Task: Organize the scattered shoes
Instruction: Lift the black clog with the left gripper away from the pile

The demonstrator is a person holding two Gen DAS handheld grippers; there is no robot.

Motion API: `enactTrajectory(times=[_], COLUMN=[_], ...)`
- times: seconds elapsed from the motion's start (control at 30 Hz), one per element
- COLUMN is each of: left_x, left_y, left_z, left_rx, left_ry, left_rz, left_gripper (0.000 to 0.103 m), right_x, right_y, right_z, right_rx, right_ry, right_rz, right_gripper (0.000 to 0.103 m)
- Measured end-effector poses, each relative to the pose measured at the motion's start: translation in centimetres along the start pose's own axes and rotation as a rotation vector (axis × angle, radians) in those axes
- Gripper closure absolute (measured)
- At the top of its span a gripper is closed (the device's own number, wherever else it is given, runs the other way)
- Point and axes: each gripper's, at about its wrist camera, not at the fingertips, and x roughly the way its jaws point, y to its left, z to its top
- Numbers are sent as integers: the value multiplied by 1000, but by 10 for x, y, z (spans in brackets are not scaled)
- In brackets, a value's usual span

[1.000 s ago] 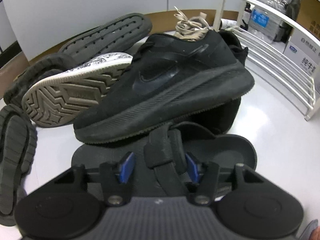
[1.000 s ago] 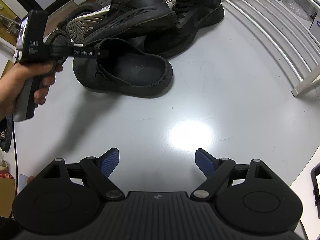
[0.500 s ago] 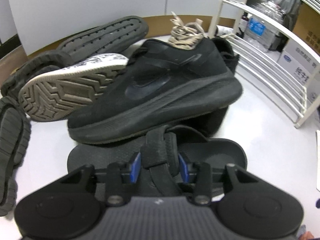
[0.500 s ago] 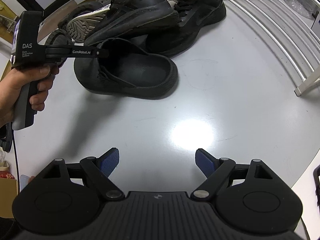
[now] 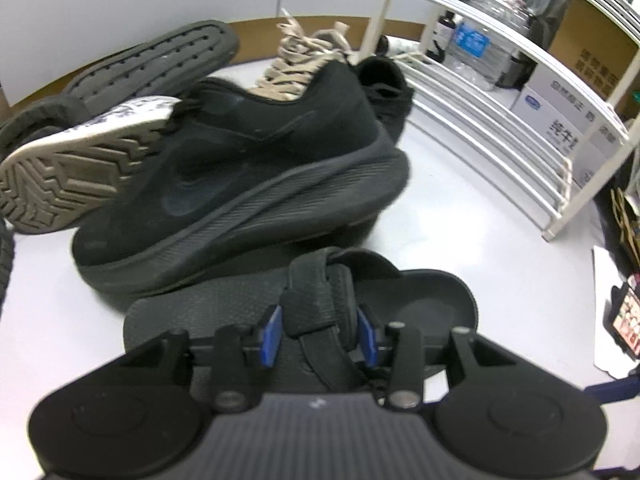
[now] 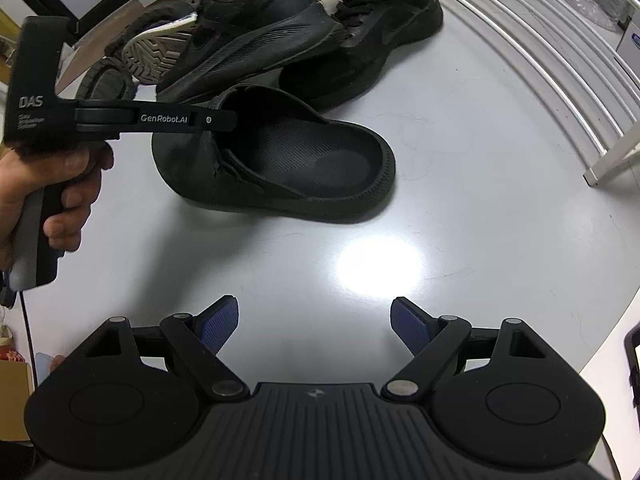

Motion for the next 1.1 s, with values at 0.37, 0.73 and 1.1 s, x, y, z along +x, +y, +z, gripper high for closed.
enactTrajectory(times=[0.37, 0.73, 1.1], left_x=[12, 27, 40], left_y=[-41, -85, -115], left_z=[-1, -3, 1], left_rx=[-31, 35, -33], left_ry=[13, 16, 16], left_rz=[-54, -140, -176], left_gripper=[58, 58, 58], right_x=[14, 18, 23], right_y=[-20, -28, -54], right_z=[-6, -4, -15], right_rx=[55, 88, 169], right_ry=[37, 32, 44], right_rz=[-49, -81, -94], right_gripper=[16, 16, 16])
